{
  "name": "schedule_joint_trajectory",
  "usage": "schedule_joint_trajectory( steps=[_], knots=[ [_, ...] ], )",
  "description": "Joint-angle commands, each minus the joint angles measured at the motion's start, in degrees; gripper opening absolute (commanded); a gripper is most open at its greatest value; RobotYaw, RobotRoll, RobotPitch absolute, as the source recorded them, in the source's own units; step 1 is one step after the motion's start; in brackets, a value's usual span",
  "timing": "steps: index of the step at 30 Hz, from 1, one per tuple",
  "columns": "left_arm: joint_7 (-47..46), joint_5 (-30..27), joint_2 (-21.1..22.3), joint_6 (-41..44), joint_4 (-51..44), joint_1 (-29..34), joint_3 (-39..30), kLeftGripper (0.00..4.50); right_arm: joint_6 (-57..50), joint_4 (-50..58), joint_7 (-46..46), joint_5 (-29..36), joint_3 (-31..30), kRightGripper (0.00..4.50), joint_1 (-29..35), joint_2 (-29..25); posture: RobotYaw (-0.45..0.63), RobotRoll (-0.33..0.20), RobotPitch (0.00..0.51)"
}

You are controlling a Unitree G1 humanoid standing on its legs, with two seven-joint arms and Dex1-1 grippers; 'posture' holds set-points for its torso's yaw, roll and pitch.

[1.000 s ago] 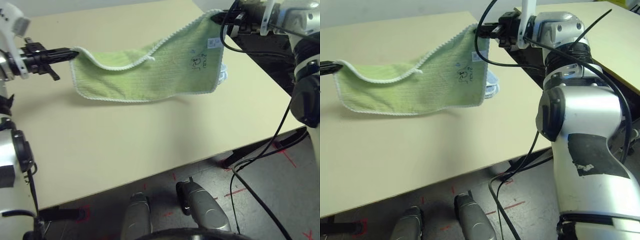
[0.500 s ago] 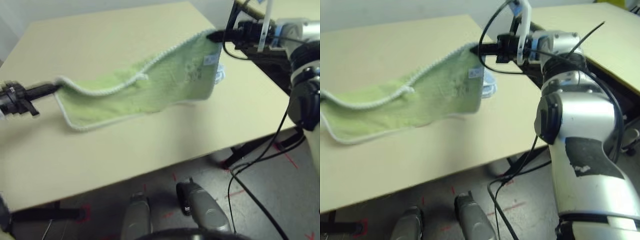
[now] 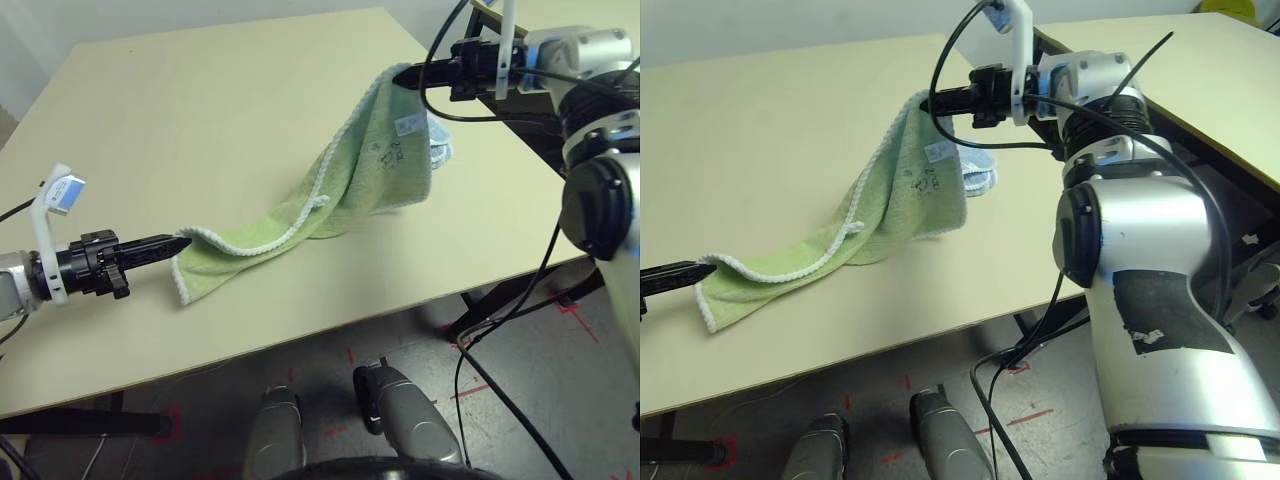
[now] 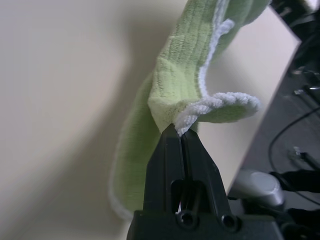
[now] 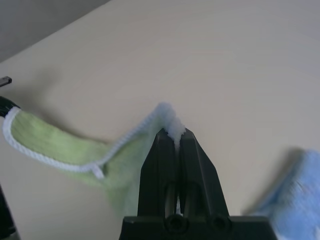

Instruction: Fold the towel and set it aside.

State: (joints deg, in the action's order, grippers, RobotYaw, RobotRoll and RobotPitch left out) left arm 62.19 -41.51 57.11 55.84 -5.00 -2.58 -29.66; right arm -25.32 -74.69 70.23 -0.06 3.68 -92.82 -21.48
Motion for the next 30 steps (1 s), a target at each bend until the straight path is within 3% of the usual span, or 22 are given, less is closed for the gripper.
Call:
schedule_joint_trajectory(
  steps=[1,6,10,14,17,21,24,27,30],
  knots=[
    [-2.33,2.77,-0.39,-2.59,0.69,1.52,1.68,0.02,0.67,0.14,-4.37,2.01,2.1,0.0,1.09,2.5,-0.09,0.0,0.147],
    [-3.5,7.31,0.82,-6.78,2.11,4.7,4.0,0.02,0.77,0.31,-7.65,3.19,3.31,0.0,1.97,4.96,-0.08,0.0,0.149],
    [-3.18,15.03,2.88,-14.84,4.72,9.79,8.33,0.02,0.64,0.38,-8.5,3.17,3.3,0.0,2.74,6.02,-0.08,0.0,0.151],
    [-3.07,20.78,4.13,-22.69,6.9,11.74,11.12,0.94,0.47,0.45,-8.61,3.29,3.35,0.0,3.08,6.3,-0.08,0.0,0.153],
    [-2.46,24.01,6.16,-26.86,8.05,11.59,12.44,1.99,0.37,0.48,-8.76,3.39,3.51,0.0,3.02,6.13,-0.08,0.0,0.155],
    [-0.78,27.43,11.13,-29.99,7.52,9.93,13.42,3.35,0.43,0.51,-9.13,3.65,3.8,0.0,2.71,5.84,-0.08,0.0,0.155],
    [2.28,30.74,18.19,-31.67,5.29,9.12,14.0,4.39,0.48,0.52,-9.31,3.76,3.93,0.0,2.6,5.74,-0.08,0.0,0.152],
    [6.35,30.13,24.74,-28.6,-0.15,6.74,13.65,4.49,0.65,0.46,-9.71,3.8,4.23,0.0,2.69,5.66,-0.07,0.0,0.151],
    [9.88,25.72,28.5,-21.5,-7.3,3.54,13.16,4.49,0.88,0.37,-10.31,3.87,4.43,0.0,2.88,5.69,-0.07,0.0,0.151]
  ],
)
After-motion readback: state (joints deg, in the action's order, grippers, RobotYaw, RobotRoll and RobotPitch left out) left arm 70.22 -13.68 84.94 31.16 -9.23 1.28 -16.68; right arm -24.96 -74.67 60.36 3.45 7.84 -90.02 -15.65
